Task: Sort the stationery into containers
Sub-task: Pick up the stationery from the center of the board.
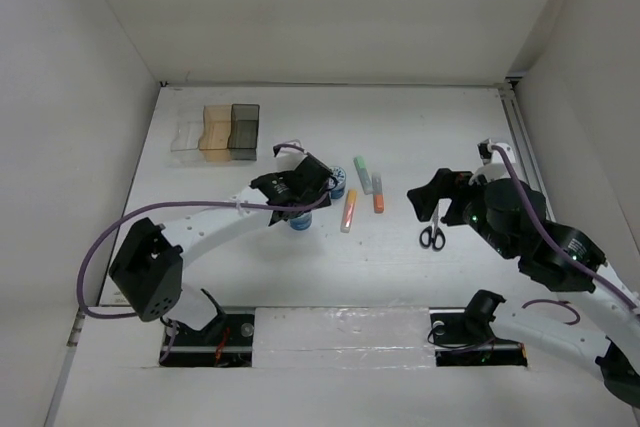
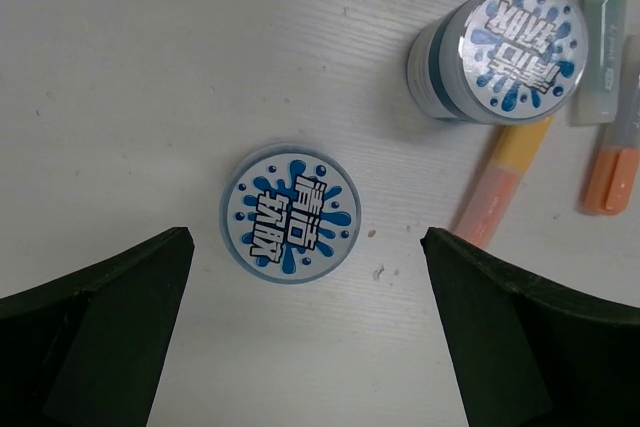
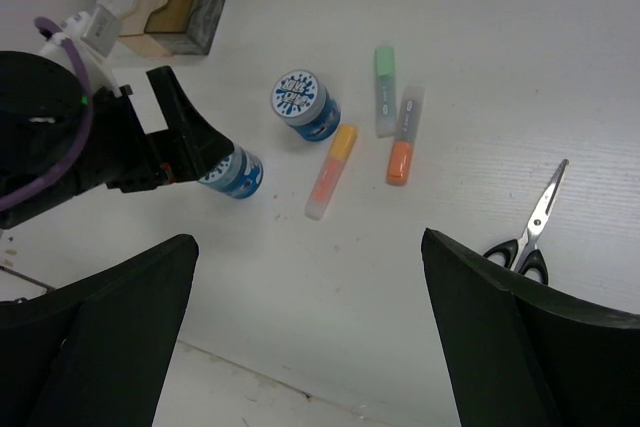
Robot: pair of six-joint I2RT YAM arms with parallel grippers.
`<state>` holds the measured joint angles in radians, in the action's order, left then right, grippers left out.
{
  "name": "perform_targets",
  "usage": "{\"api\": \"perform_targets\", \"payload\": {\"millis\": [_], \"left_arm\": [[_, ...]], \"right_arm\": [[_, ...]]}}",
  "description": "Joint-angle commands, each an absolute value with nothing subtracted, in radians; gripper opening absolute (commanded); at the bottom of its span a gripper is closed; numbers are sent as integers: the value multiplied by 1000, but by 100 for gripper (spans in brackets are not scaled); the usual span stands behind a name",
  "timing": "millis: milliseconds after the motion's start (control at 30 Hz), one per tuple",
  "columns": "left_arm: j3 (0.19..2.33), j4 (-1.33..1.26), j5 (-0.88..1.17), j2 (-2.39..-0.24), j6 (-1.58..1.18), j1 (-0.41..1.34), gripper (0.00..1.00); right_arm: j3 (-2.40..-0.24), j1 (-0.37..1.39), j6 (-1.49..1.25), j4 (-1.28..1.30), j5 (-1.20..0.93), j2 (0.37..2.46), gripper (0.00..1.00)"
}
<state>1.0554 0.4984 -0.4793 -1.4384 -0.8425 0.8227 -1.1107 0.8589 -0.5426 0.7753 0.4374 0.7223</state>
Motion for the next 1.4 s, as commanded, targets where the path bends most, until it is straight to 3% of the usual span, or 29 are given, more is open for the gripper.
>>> {"api": "perform_targets", "payload": {"millis": [0, 800, 933, 1067, 1267, 1367], "left_arm": [[1055, 512, -515, -1491, -871, 825, 100], [907, 319, -405, -1494, -825, 744, 98], [907, 301, -405, -1503, -825, 744, 88], [907, 301, -396, -1513, -816, 744, 69], [907, 319, -416, -1513, -827, 744, 53], [907, 319, -416, -1513, -827, 744, 40]], "right_arm": [[-1101, 867, -540, 752, 440, 701, 100], [-1072, 867, -540, 733, 422, 701, 100], [-1072, 867, -540, 733, 422, 701, 100], [-1072, 867, -540, 733, 422, 701, 100], [-1063, 867, -540, 742, 431, 701, 100], [-1063, 867, -540, 742, 431, 701, 100]]}}
